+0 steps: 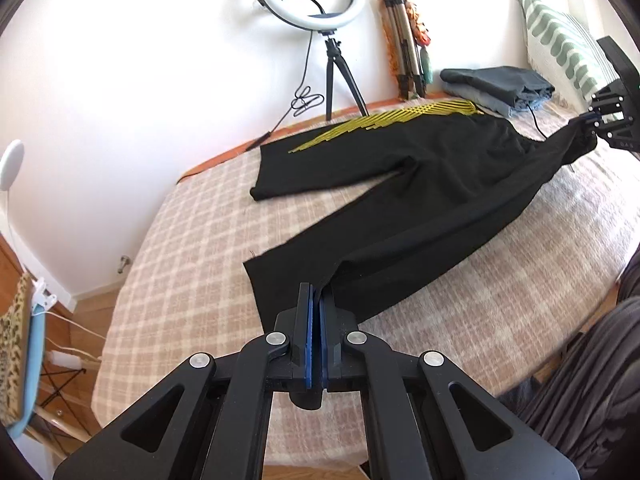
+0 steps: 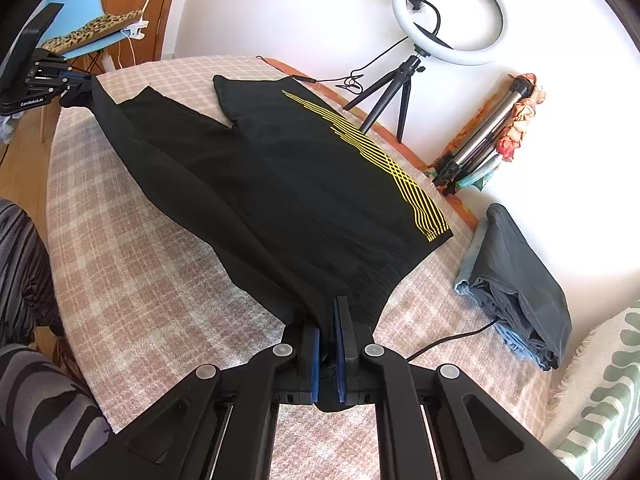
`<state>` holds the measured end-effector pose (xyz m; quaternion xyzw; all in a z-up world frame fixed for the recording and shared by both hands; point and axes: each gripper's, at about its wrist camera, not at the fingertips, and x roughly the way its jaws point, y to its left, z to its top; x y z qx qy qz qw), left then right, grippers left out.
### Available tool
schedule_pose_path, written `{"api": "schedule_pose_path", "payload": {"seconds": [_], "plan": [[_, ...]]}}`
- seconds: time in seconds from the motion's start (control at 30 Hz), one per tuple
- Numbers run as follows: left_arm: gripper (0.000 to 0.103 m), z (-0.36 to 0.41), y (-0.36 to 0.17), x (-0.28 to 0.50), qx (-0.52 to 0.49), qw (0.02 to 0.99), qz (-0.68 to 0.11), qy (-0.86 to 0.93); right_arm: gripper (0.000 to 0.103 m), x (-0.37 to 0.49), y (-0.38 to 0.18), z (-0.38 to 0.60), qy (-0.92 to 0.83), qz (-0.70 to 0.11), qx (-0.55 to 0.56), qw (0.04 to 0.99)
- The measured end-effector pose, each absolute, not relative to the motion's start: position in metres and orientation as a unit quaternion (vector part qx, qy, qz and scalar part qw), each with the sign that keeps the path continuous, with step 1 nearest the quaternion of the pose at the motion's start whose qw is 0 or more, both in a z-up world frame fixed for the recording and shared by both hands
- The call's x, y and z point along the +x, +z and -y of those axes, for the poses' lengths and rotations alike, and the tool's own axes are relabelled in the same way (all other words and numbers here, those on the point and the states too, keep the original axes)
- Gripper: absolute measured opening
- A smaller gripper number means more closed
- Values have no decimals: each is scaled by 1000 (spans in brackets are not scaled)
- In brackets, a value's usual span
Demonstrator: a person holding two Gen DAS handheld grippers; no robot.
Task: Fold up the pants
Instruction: 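Lift both hems and fold the pants legs over toward the waistband, then release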
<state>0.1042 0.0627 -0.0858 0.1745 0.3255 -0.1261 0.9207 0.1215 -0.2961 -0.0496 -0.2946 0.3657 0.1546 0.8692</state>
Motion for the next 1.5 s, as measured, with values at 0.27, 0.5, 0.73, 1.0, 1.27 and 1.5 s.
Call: {"api": "schedule_pose_path", "payload": {"seconds": [0.27,0.5,0.73,1.0,1.27,1.5], "plan": [[1,-61,-63,134,147,938,-296,-108,2,136,-38,297,148,-360,-288,875],[1,-63,-40,170,114,949,-275,-106,2,159,-22,300,138,-357,-289,878],[1,-54,-21,221,120,955,-254,-94,1,203,-3,295,126,-349,-295,880],[1,-40,-14,293,129,958,-244,-83,1,279,7,304,107,-350,-293,883],[1,-23,-42,377,148,944,-284,-78,1,363,-26,319,99,-392,-292,867],[1,-6,-87,432,186,921,-331,-82,1,417,-77,330,92,-435,-284,849]]}}
